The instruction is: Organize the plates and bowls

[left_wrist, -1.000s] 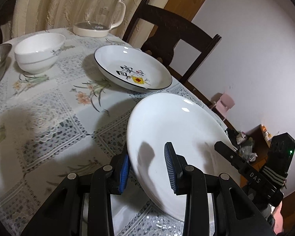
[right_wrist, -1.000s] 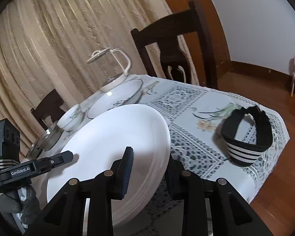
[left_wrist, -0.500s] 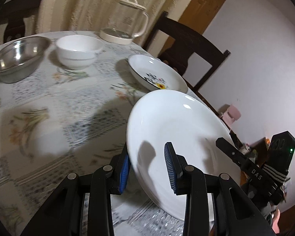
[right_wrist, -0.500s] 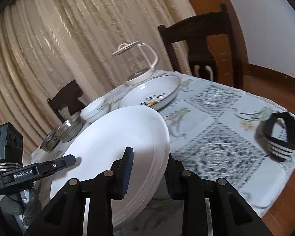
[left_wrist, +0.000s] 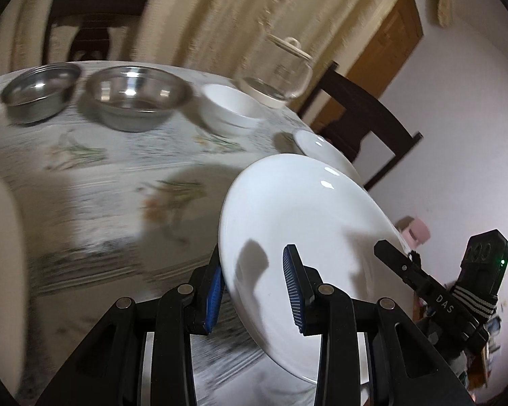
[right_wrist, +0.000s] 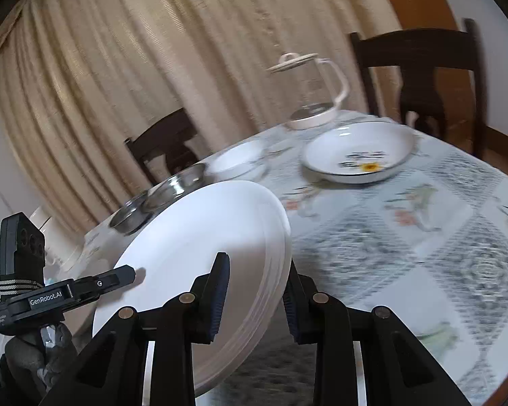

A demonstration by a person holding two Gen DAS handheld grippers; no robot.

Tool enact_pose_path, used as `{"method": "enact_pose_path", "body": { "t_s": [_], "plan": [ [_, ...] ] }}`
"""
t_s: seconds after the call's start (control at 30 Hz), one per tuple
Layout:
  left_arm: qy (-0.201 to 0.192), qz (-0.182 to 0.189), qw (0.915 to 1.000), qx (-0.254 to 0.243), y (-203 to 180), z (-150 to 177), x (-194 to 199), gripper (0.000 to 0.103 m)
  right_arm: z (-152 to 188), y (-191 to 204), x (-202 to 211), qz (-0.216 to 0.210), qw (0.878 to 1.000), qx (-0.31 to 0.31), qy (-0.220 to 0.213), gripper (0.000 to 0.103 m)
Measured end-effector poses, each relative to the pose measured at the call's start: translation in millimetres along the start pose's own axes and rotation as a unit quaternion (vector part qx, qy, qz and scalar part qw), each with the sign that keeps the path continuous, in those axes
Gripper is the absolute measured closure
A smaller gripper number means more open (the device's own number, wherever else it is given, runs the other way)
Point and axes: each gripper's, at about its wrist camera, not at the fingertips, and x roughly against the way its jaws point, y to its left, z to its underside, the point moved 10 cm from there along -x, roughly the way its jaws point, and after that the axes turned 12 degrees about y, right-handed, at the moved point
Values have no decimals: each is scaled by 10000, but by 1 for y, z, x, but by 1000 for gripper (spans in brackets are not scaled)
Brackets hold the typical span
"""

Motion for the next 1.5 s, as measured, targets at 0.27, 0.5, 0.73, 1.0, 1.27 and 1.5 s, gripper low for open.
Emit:
{"method": "enact_pose_path", "body": {
  "t_s": [0.27, 0.5, 0.73, 1.0, 1.27, 1.5],
  "plan": [
    [-392, -315, 9972, 555, 67, 14, 59, 69, 6, 72, -36, -532, 9971, 395, 361, 71],
    [-691, -625, 9896, 1097, 129, 31, 106, 69, 20, 137, -67, -946, 9899, 747, 741, 71],
    [-960, -806, 9797, 1566, 182, 48, 144, 69, 40, 184, -96, -1177, 9812, 973, 1177, 71],
    [-962, -840, 9746, 1841, 213, 60, 152, 69, 51, 210, -113, -1193, 9771, 1074, 1399, 71],
    [-890, -837, 9725, 1981, 229, 66, 148, 69, 53, 219, -121, -1166, 9756, 1143, 1467, 71],
    [-872, -866, 9701, 2095, 238, 67, 148, 69, 52, 226, -127, -1208, 9739, 1201, 1500, 71]
  ]
}}
